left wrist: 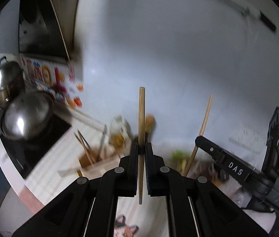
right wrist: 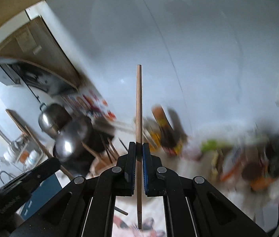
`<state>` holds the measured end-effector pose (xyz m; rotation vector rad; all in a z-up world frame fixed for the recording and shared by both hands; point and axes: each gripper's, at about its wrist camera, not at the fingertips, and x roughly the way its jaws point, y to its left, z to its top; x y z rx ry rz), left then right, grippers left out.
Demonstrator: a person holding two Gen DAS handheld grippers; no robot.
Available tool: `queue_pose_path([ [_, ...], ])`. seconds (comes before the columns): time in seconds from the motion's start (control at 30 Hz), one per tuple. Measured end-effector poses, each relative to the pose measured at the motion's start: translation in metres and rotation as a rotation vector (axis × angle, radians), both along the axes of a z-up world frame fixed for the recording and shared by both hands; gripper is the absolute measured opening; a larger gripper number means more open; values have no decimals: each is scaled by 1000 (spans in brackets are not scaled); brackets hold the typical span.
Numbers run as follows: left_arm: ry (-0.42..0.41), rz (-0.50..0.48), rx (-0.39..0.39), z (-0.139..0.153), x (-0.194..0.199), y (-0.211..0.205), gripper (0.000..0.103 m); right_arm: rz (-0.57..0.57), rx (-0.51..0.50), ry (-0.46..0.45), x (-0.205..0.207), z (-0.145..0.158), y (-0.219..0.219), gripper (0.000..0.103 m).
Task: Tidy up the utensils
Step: 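Carry both light chopsticks to the cream holder and lower them into its slots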
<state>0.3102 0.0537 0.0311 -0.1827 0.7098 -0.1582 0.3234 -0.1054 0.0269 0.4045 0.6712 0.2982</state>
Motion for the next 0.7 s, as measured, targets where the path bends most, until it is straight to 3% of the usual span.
queue_pose_path([
  [0.13,-40,62,34,22,24,25,4,18,18,-42,27,21,23,6],
  [0.27,-40,124,60,23,50,50,4,45,14,-73,52,25,57,6],
  [0.5,21,182,15,-5,91,80,4,83,-31,-104,88,5,113,6],
  [0.7,91,174,-35,-34,121,91,4,83,-81,-128,102,-21,137,6],
])
